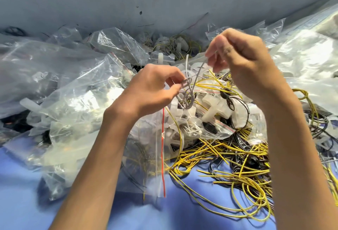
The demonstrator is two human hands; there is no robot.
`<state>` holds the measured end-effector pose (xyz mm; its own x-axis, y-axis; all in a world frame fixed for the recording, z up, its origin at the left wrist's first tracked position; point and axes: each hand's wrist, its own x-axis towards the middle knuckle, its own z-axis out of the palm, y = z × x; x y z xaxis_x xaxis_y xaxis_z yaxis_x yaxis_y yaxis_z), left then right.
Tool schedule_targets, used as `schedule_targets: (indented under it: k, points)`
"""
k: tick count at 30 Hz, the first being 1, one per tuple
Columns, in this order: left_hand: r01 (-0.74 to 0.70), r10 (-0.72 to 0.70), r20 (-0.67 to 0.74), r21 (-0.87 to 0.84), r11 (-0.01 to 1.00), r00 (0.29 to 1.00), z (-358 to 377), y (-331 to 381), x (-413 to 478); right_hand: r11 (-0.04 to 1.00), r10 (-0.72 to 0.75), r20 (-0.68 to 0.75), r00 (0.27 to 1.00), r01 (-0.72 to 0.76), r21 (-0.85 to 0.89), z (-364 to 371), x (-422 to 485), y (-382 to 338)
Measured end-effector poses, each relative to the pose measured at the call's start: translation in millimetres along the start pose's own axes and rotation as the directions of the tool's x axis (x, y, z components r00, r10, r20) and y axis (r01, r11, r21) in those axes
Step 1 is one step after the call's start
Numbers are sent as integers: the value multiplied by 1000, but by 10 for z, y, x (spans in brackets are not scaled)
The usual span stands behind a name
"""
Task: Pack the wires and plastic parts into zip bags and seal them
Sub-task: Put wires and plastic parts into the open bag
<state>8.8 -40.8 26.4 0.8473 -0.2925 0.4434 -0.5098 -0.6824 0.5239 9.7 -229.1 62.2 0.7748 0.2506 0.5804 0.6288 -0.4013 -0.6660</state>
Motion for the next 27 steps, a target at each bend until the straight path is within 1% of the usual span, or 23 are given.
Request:
schedule_targets:
  k: [2, 4, 6, 8, 10, 11, 14, 16, 18, 21, 23, 24, 27]
  points:
    - [6, -8, -69, -23, 1000, 998, -21, 32, 14, 979, 10, -32, 999, -16, -203, 19, 7, 35]
    - [17, -26, -128, -69, 997, 991, -47, 67, 21, 919, -38, -63, 997, 10, -394, 59, 8, 32]
    - [32, -50, -171, -109, 994, 984, -72, 106, 21, 858, -137, -80, 987, 79, -507, 107, 1, -23]
    - [69, -101, -197, -162, 984, 975, -84, 131, 25, 813, -218, -86, 972, 132, -568, 152, -10, -98]
    - [117, -171, -213, -244, 963, 962, -86, 139, 38, 798, -233, -24, 972, 177, -575, 191, -18, -154]
    - [137, -205, -219, -292, 947, 954, -86, 143, 44, 796, -206, 29, 978, 185, -576, 209, -19, -167]
    - [150, -273, -236, -434, 888, 932, -94, 161, 42, 808, -53, 195, 979, 157, -567, 252, -20, -119]
    - [135, -286, -251, -485, 864, 925, -116, 167, 46, 861, 23, 270, 963, 118, -494, 274, -24, -70]
    - [117, -303, -274, -533, 838, 913, -137, 169, 47, 911, 38, 291, 956, 86, -404, 300, -21, -31]
    - [108, -346, -325, -572, 813, 880, -158, 154, 62, 918, 47, 271, 962, 65, -391, 328, -16, 14]
    - [113, -381, -409, -546, 830, 829, -171, 125, 65, 904, 68, 279, 958, 59, -422, 330, -28, 29]
    - [117, -391, -476, -508, 853, 788, -179, 102, 66, 896, 74, 294, 953, 66, -439, 322, -32, 32]
    - [133, -349, -699, -344, 929, 624, -250, 35, 56, 893, 87, 346, 934, 81, -442, 285, -35, 35]
